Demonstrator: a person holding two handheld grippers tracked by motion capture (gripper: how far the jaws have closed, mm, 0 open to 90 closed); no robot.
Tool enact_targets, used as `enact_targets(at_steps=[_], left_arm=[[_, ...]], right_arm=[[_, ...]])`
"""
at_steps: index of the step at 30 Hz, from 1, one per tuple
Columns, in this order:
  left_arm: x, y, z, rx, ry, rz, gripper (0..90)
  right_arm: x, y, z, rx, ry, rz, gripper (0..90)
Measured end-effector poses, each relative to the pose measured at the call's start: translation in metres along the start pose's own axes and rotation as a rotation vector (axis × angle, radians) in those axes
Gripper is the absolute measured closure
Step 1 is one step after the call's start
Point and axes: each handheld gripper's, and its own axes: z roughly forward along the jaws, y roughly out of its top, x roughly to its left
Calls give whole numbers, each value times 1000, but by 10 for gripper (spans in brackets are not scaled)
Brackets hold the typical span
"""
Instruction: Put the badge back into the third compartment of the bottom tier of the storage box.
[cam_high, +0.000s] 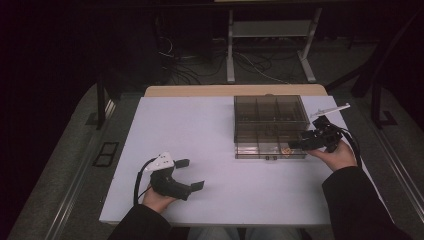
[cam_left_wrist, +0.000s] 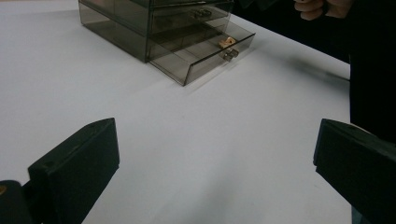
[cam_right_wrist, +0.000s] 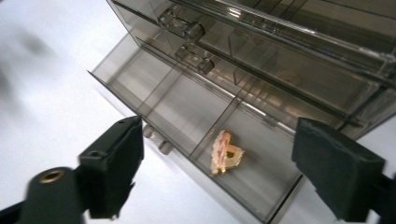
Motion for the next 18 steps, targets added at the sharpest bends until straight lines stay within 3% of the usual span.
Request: enact_targets(at_steps=[4, 5, 18], left_arm=[[0, 0, -1, -1, 2, -3, 0], [0, 0, -1, -2, 2, -3, 0], [0, 0, -1, -5, 6, -4, 0]], right_arm=[[4, -3, -4, -18, -1, 19, 100], [8, -5, -7, -27, 5, 35, 0], [27, -19, -21, -85, 20, 10, 0]])
